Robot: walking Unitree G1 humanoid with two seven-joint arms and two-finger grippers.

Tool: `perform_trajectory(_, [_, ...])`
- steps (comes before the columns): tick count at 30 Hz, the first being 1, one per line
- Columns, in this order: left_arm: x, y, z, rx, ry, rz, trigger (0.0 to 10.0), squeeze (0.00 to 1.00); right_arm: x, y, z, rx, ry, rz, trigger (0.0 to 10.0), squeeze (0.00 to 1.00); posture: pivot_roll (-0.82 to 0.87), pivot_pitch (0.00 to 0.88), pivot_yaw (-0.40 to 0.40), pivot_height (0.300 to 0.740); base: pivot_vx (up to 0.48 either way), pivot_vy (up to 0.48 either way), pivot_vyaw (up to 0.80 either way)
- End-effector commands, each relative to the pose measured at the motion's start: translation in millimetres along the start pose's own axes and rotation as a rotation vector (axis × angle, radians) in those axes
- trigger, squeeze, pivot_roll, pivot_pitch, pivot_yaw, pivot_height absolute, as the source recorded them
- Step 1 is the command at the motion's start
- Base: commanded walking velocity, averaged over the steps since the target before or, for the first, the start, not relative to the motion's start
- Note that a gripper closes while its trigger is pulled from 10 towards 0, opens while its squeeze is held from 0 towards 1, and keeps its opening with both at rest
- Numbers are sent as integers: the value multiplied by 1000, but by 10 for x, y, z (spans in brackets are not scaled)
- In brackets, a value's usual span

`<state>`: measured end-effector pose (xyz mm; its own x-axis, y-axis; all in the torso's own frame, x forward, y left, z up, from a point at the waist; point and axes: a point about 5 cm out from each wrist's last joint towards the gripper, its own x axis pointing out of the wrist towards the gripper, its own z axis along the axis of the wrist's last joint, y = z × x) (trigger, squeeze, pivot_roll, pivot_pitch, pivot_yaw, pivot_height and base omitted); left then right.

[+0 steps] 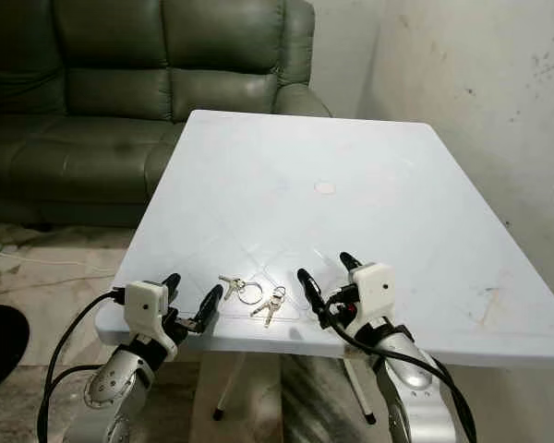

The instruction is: Hang keys on a hook

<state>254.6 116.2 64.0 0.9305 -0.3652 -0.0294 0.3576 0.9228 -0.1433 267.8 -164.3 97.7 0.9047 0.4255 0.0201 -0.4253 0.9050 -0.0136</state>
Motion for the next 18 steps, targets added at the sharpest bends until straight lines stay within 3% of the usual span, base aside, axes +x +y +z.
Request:
perform_trajectory(1, [3,-20,25,-4,-4,1,10000,0,15,-13,98,-6,-42,-9,10000,0,-5,13,-72,740,0,0,0])
perform_trajectory(8, [25,-2,49,-25,-7,15,10000,0,0,0,87,22,-63,-46,10000,0,-10,11,-69,740,0,80,0])
perform_trajectory(18, [40,22,56,-28,-1,14,10000,0,-25,28,71,38,-72,-63,10000,0,-18,6,-61,740,0,426,0])
